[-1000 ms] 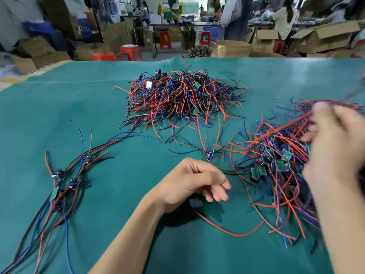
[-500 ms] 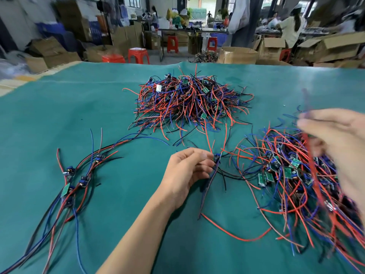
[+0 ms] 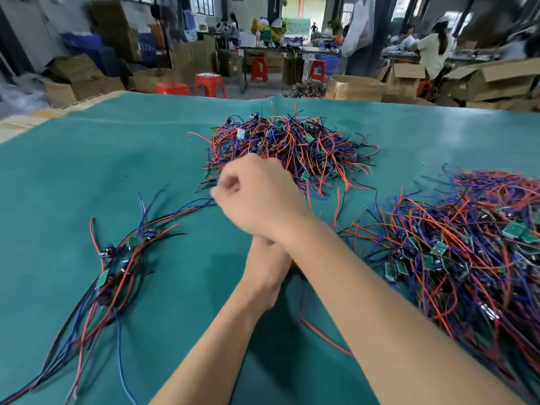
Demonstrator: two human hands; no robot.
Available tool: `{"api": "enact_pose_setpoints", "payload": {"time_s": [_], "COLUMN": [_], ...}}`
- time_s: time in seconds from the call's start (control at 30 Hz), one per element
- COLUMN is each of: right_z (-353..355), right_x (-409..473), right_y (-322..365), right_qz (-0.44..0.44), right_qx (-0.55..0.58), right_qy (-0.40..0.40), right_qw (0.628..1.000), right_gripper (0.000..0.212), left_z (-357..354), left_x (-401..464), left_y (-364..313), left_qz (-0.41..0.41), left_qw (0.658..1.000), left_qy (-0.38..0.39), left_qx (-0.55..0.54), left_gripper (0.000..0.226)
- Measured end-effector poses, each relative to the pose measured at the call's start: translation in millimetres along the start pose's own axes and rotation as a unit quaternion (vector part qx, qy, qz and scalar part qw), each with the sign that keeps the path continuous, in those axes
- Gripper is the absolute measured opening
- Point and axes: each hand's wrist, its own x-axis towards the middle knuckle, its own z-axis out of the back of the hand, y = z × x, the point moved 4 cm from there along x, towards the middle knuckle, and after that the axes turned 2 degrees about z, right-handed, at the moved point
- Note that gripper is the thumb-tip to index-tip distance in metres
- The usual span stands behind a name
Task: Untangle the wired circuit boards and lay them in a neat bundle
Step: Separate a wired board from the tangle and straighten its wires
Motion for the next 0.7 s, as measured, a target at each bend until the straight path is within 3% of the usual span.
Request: {"api": "enact_pose_setpoints", "payload": {"time_s": [0.1, 0.2, 0.27, 0.33, 0.4, 0.47, 0.57, 0.7], "right_z": [13, 1, -8, -2, 6, 12, 13, 3], "right_x": [-21, -57, -71, -74, -76, -81, -83, -81], "right_y": [-70, -122, -138, -147, -158, -164, -160, -148], "right_qz": [-0.103, -0.182, -0.177, -0.158, -0.166, -0.193, -0.189, -0.194], "right_qx": [-0.055, -0.136, -0.166, -0.146, -0.029, 0.168, 0.440, 0.617], "right_qy": [-0.070, -0.024, -0.015, -0.059, -0.105, -0.151, -0.186, -0.134], "right_qw": [0.991, 0.974, 0.970, 0.975, 0.980, 0.955, 0.858, 0.751], "right_gripper": [0.015, 0.015, 0.019, 0.008, 0.007, 0.015, 0.021, 0.018], "left_z": [4, 6, 5, 5, 5, 5, -1, -12], "left_x": [-1, -1, -1, -2, -1, 0, -4, -11], "left_y": [-9, -9, -7, -7, -7, -7, -7, -11], "left_qz": [-0.030, -0.032, -0.041, -0.044, -0.034, -0.028, -0.028, -0.019], "left_qw": [0.996, 0.991, 0.990, 0.989, 0.991, 0.993, 0.995, 0.995], "left_qy": [-0.088, -0.125, -0.122, -0.119, -0.109, -0.086, -0.032, 0.065], "left_qx": [-0.001, 0.023, 0.053, 0.072, 0.073, 0.073, 0.095, 0.071], "left_gripper": [0.022, 0.017, 0.018, 0.019, 0.018, 0.018, 0.011, 0.019]}}
